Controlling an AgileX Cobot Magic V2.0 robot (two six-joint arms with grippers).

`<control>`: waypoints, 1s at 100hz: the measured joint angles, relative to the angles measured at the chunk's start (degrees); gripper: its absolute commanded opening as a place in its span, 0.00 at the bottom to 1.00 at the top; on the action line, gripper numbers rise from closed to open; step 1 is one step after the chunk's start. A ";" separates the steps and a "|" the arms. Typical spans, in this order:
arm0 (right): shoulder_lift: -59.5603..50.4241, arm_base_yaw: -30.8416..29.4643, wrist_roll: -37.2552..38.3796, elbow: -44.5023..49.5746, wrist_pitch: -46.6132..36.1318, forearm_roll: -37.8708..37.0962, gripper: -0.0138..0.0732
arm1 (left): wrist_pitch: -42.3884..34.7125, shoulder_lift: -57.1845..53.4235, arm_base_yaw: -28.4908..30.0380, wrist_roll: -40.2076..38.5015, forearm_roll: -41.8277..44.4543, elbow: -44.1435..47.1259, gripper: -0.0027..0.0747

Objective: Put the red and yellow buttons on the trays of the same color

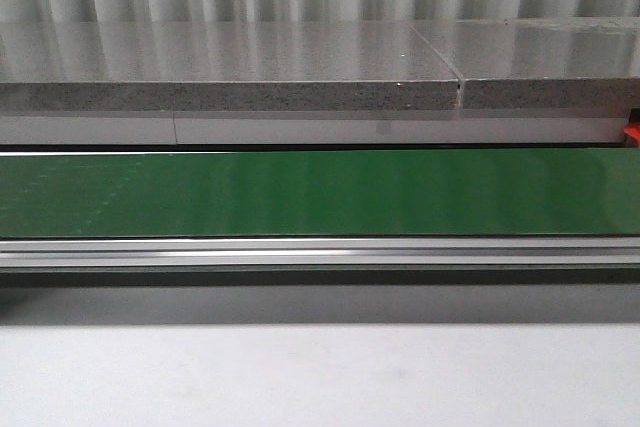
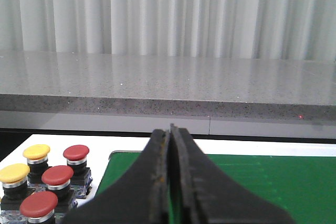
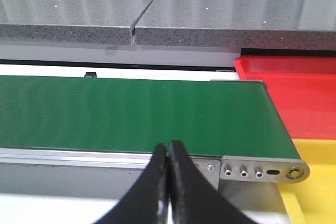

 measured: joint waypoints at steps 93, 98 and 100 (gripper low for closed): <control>0.00 0.00 0.00 0.00 0.00 0.00 0.05 | 20.34 10.64 0.00 0.00 -1.37 -23.65 0.01; 0.00 0.00 0.00 0.00 0.00 0.00 0.05 | 25.60 13.43 0.00 0.00 -1.37 -27.45 0.01; 0.00 0.00 0.00 0.00 0.00 0.00 0.05 | 27.91 14.63 0.00 0.00 -1.37 -29.01 0.01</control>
